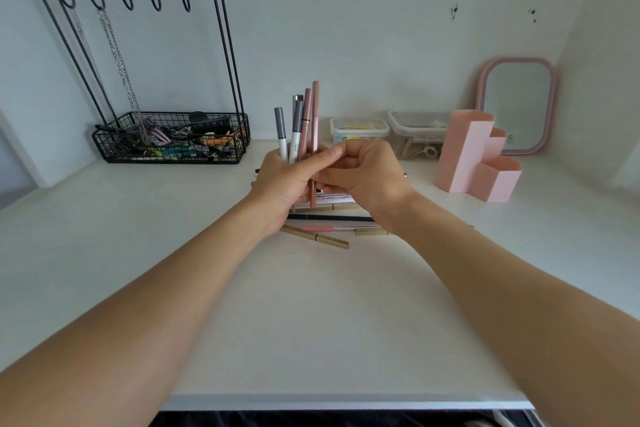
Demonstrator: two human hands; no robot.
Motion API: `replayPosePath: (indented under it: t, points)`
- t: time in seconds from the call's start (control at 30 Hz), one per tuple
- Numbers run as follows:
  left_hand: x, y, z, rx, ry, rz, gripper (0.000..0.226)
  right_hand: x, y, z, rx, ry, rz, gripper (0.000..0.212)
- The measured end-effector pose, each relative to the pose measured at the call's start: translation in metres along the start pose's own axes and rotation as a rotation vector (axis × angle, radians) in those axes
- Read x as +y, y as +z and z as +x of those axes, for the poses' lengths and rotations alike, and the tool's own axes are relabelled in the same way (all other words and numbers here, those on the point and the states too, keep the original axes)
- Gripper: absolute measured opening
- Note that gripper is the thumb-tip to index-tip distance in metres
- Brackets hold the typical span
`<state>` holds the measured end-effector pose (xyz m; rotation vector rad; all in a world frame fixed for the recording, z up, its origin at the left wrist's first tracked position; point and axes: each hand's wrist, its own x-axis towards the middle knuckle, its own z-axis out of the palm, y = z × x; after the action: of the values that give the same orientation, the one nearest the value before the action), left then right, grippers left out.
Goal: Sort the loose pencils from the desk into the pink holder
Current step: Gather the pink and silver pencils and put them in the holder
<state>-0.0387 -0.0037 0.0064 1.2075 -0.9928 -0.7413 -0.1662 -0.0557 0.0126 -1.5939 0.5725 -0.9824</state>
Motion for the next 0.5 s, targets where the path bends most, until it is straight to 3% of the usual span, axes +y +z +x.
replayPosePath:
  t: [0.13,0.27,0.37,0.43,0.5]
  points:
    - [-0.004,0.000,0.003,0.019,0.010,0.078,0.021,0.004,0.005,-0.001,0.039,-0.032,-0.036,0.018]
    - [-0.009,-0.004,0.012,0.098,0.016,0.109,0.034,0.003,0.004,0.000,0.036,0.000,-0.008,0.033]
    - [-0.007,-0.007,0.014,0.104,-0.004,0.064,0.038,-0.005,-0.012,0.008,-0.039,-0.022,-0.422,0.027]
    - [-0.005,-0.009,0.014,0.102,-0.034,-0.008,0.038,-0.014,-0.028,0.011,-0.196,-0.022,-0.698,0.021]
    - [-0.002,-0.009,0.014,0.094,-0.055,-0.062,0.036,-0.019,-0.039,0.011,-0.326,0.019,-0.812,0.014]
